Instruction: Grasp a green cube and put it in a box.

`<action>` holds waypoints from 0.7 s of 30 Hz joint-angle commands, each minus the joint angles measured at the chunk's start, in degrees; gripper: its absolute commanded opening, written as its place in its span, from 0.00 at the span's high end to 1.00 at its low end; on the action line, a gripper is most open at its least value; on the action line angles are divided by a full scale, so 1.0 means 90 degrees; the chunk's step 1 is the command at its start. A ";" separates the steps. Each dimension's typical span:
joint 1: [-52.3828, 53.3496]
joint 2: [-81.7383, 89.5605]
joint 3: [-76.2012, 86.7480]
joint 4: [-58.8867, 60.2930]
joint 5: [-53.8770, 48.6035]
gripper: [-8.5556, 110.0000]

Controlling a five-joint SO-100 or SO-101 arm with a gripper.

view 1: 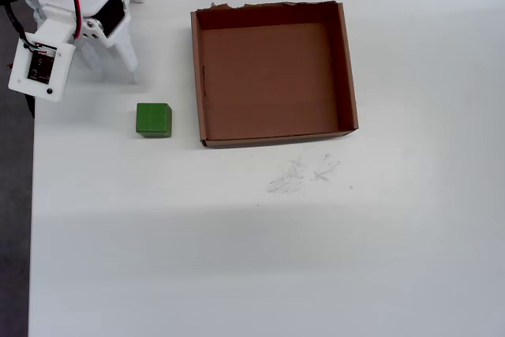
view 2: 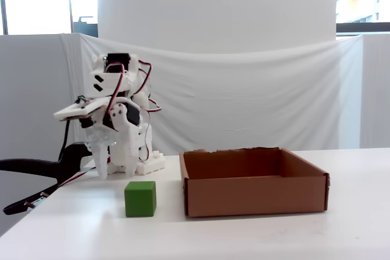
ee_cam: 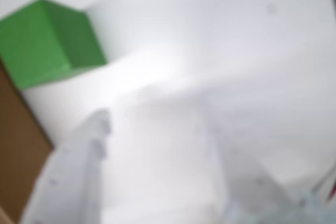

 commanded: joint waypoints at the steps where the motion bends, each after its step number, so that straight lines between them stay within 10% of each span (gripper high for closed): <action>1: -0.0068 0.0039 -0.0029 0.0049 0.0020 0.75; 21: -0.0137 0.0039 -0.0029 0.0049 0.0020 0.74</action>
